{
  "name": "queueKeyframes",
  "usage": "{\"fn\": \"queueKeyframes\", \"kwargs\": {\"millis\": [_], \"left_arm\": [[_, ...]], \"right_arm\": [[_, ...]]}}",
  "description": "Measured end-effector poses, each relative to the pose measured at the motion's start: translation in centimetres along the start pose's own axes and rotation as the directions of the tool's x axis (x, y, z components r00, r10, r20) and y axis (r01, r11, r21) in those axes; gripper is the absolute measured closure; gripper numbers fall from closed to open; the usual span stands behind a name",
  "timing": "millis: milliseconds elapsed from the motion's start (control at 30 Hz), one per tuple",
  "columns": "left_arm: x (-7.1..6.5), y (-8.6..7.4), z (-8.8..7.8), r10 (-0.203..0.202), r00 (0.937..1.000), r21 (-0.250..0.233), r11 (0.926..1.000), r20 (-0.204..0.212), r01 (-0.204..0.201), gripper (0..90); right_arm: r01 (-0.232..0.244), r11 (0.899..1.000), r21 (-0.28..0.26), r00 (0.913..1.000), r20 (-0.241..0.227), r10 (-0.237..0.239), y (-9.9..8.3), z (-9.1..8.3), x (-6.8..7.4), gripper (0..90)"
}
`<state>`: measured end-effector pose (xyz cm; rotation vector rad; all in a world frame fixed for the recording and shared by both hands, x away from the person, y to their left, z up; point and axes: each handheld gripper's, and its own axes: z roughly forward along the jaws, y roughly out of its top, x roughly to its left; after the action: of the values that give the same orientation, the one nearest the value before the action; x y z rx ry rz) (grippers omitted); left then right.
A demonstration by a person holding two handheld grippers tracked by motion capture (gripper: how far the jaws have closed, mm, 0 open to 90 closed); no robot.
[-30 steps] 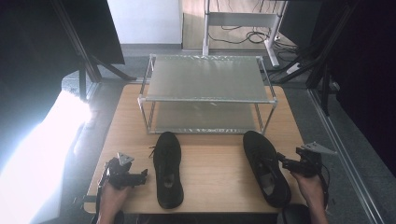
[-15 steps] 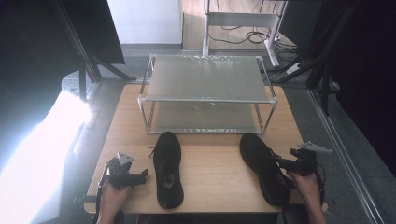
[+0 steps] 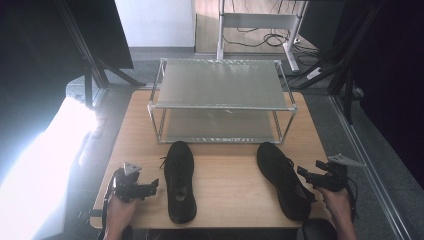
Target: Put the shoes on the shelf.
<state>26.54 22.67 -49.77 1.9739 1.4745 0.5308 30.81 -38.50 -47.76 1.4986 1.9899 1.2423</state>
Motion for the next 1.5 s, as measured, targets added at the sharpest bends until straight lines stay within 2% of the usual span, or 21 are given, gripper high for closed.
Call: {"fn": "queueKeyframes", "kwargs": {"millis": [200,233,333,433,567,633,767,800,833,933,967,1100,1167,1200,1300,1333,1367,1400,1433,1467,1500], "left_arm": [[-0.3,0.3,-0.7,-0.026,0.9992,-0.035,0.9990,0.031,0.027,0.8],[-0.4,0.5,-1.0,-0.045,0.9978,-0.053,0.9975,0.048,0.047,0.8],[-0.6,0.7,-1.2,-0.061,0.9959,-0.066,0.9957,0.067,0.065,0.8],[-1.2,0.8,-2.0,-0.117,0.9865,-0.100,0.9867,0.115,0.128,1.0],[-1.8,0.9,-2.6,-0.158,0.9753,-0.129,0.9755,0.155,0.178,1.0],[-2.2,0.9,-2.8,-0.163,0.9719,-0.138,0.9725,0.170,0.187,1.0],[-2.9,1.1,-2.9,-0.176,0.9586,-0.149,0.9658,0.224,0.212,1.0],[-3.2,1.2,-2.9,-0.175,0.9567,-0.147,0.9660,0.232,0.213,1.1],[-3.2,1.2,-2.9,-0.175,0.9567,-0.147,0.9660,0.232,0.213,1.1],[-3.8,1.4,-2.7,-0.164,0.9515,-0.143,0.9681,0.261,0.206,1.4],[-4.1,1.6,-2.5,-0.155,0.9518,-0.139,0.9707,0.265,0.196,1.6],[-4.6,1.8,-2.1,-0.148,0.9533,-0.125,0.9746,0.263,0.186,1.9],[-5.0,2.0,-1.8,-0.146,0.9455,-0.117,0.9754,0.291,0.187,2.5],[-5.0,2.0,-1.8,-0.146,0.9455,-0.117,0.9754,0.291,0.187,2.9],[-5.6,2.3,-1.5,-0.121,0.9497,-0.109,0.9814,0.289,0.158,4.3],[-5.8,2.3,-1.2,-0.115,0.9506,-0.098,0.9839,0.288,0.149,4.8],[-5.8,2.3,-1.2,-0.115,0.9506,-0.098,0.9839,0.288,0.149,5.5],[-5.8,2.3,-1.0,-0.113,0.9573,-0.088,0.9860,0.266,0.141,6.2],[-5.6,2.2,-0.7,-0.123,0.9597,-0.076,0.9862,0.253,0.147,5.7],[-5.4,2.1,-0.5,-0.135,0.9564,-0.069,0.9851,0.259,0.158,5.1],[-5.4,2.1,-0.5,-0.135,0.9564,-0.069,0.9851,0.259,0.158,5.0]], "right_arm": [[0.001,1.000,-0.018,0.9992,-0.039,-0.002,0.1,-0.8,0.3,8.9],[0.002,1.000,-0.020,0.9986,-0.052,-0.003,0.2,-1.1,0.4,8.9],[0.006,1.000,-0.020,0.9978,-0.066,-0.007,0.2,-1.5,0.6,8.4],[-0.009,1.000,-0.029,0.9957,-0.093,0.006,0.2,-2.0,0.8,8.4],[-0.043,0.999,-0.014,0.9888,-0.144,0.040,0.1,-2.5,0.9,9.0],[-0.061,0.998,-0.008,0.9826,-0.176,0.058,0.0,-2.5,1.1,9.8],[-0.082,0.997,0.003,0.9658,-0.247,0.080,0.0,-2.3,1.5,11.5],[-0.084,0.996,0.006,0.9628,-0.257,0.082,0.0,-2.2,1.6,12.9],[-0.075,0.997,0.011,0.9626,-0.260,0.076,0.1,-2.1,1.6,13.4],[-0.050,0.998,0.031,0.9625,-0.265,0.056,0.2,-1.8,1.9,13.6],[-0.020,0.998,0.057,0.9641,-0.263,0.034,0.3,-1.5,2.1,14.0],[0.000,0.996,0.086,0.9695,-0.244,0.021,0.3,-0.9,2.2,14.7],[-0.001,0.995,0.105,0.9680,-0.250,0.027,0.3,-0.6,2.1,14.3],[0.004,0.994,0.110,0.9672,-0.253,0.024,0.3,-0.4,2.1,14.0],[0.016,0.993,0.120,0.9686,-0.248,0.014,0.4,-0.1,2.3,14.2],[0.040,0.989,0.140,0.9737,-0.228,-0.007,0.4,0.3,2.5,14.9],[0.040,0.989,0.140,0.9737,-0.228,-0.007,0.4,0.3,2.5,14.9],[0.042,0.987,0.157,0.9762,-0.217,-0.007,0.4,0.8,2.7,15.4],[0.044,0.986,0.163,0.9764,-0.216,-0.008,0.3,1.0,2.7,15.5],[0.044,0.984,0.172,0.9770,-0.213,-0.006,0.3,1.3,2.7,15.5],[0.044,0.984,0.172,0.9770,-0.213,-0.006,0.3,1.3,2.7,15.5]]}}
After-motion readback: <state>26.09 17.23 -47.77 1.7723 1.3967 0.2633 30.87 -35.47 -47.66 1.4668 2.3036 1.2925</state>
